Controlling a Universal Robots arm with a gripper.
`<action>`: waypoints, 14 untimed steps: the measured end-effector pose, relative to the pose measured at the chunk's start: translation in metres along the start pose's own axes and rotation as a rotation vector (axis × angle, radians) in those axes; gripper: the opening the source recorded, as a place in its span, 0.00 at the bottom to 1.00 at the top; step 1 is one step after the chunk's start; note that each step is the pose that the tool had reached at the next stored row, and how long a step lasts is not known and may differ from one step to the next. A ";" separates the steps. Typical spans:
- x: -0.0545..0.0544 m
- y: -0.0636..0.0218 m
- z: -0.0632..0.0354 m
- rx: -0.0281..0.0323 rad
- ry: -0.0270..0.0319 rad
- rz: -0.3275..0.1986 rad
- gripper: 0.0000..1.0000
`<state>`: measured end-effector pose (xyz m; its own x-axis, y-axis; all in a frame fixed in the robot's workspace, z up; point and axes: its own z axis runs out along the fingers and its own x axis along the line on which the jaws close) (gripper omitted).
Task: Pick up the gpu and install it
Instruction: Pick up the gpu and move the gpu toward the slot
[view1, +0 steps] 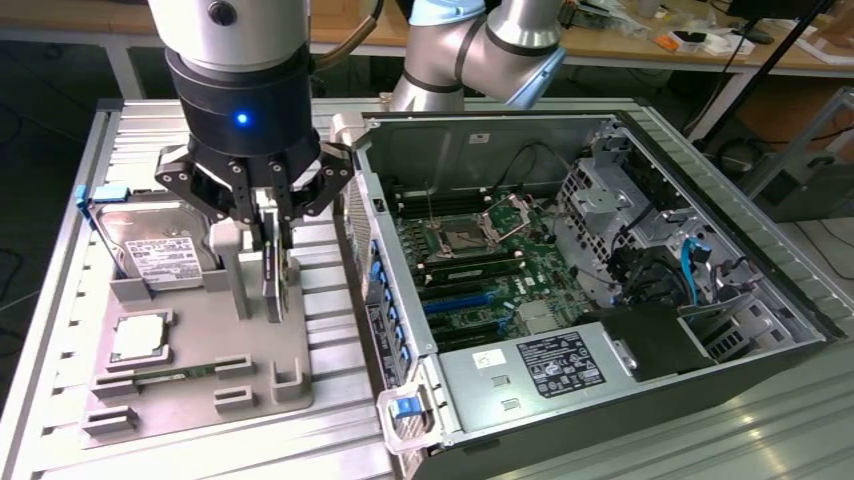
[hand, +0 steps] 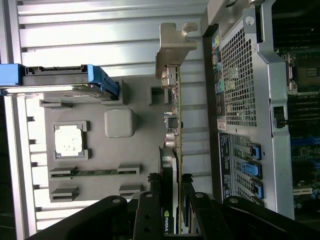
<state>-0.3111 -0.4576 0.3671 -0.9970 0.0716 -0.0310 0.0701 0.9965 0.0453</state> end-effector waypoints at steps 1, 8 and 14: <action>0.000 0.0000 -0.0002 0.0000 0.0000 0.000 0.27; 0.000 0.0001 -0.0017 0.0000 0.0000 0.000 0.27; 0.000 0.0001 -0.0031 0.0002 0.0000 0.000 0.27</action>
<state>-0.3111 -0.4577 0.3703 -0.9970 0.0715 -0.0310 0.0701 0.9965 0.0451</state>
